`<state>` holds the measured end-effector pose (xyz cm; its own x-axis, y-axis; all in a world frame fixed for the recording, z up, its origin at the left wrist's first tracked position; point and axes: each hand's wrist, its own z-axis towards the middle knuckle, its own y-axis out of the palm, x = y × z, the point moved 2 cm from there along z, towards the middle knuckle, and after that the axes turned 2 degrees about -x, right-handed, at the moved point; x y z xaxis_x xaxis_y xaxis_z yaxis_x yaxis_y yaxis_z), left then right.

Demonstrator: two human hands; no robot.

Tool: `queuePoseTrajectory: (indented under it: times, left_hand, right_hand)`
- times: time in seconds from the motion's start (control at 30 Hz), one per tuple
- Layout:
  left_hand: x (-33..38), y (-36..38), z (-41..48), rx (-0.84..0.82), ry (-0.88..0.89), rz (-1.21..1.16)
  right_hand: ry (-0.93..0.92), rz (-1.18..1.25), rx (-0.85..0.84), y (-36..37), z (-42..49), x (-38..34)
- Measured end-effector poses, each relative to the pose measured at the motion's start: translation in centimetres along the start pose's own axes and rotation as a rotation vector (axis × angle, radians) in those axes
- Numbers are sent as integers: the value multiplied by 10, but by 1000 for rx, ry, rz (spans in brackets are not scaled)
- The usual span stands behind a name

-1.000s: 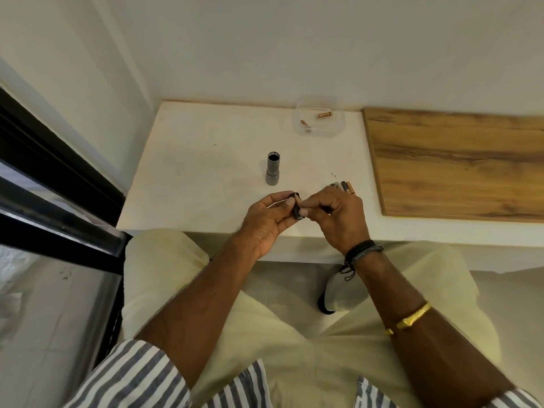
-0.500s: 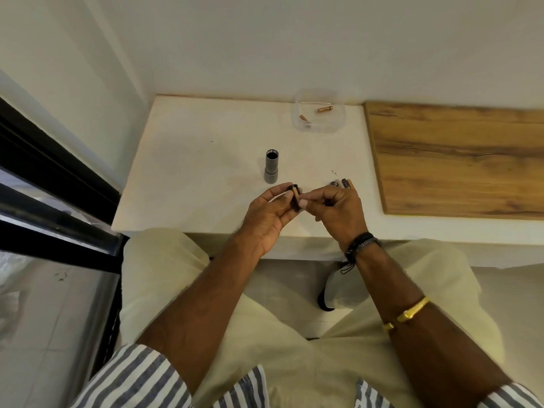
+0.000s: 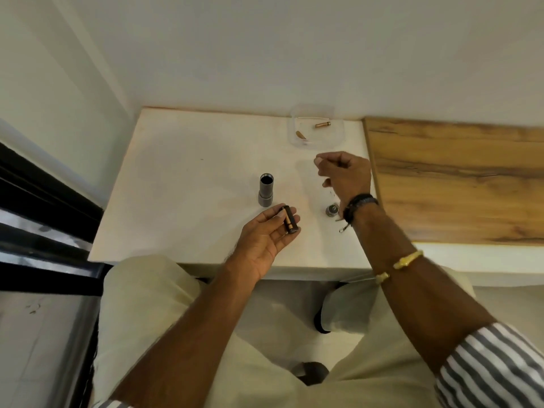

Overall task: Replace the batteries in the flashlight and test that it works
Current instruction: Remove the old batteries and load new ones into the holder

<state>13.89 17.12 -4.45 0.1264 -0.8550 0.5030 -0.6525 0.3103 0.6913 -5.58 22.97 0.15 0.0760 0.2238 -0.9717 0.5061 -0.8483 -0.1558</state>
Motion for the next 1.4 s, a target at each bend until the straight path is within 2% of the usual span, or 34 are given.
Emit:
queuePoseTrajectory:
  times: [0.13,0.3,0.5,0.6,0.77,1.0,1.2,1.4]
  left_hand:
    - [3,1,5,16,-7,-23]
    - [0,3,12,23,-35,-32]
    - [1,2,19,7,-58,-35]
    - [1,1,20,-7,-55,-53]
    - [2,2,18,-23,-50,-65]
    - [1,4,14,-1,-11,-41]
    - [2,7,4,-13,1,-25]
    - [3,7,-10,-55,3,56]
  right_hand:
    - [-73,-237,34,15,58,-18]
    - [-164,-651,16,33,111,-34]
    - [-51,-1099,-95,58,150,-31]
    - [-62,-1201,-81,65,152,-30]
    - [-46,-1160,-67,64,148,-35]
    - [-110,-854,0,41,115,-51]
    - [-114,-606,-33,19,55,-54]
    - [-66,-366,-44,-2,-31,-23]
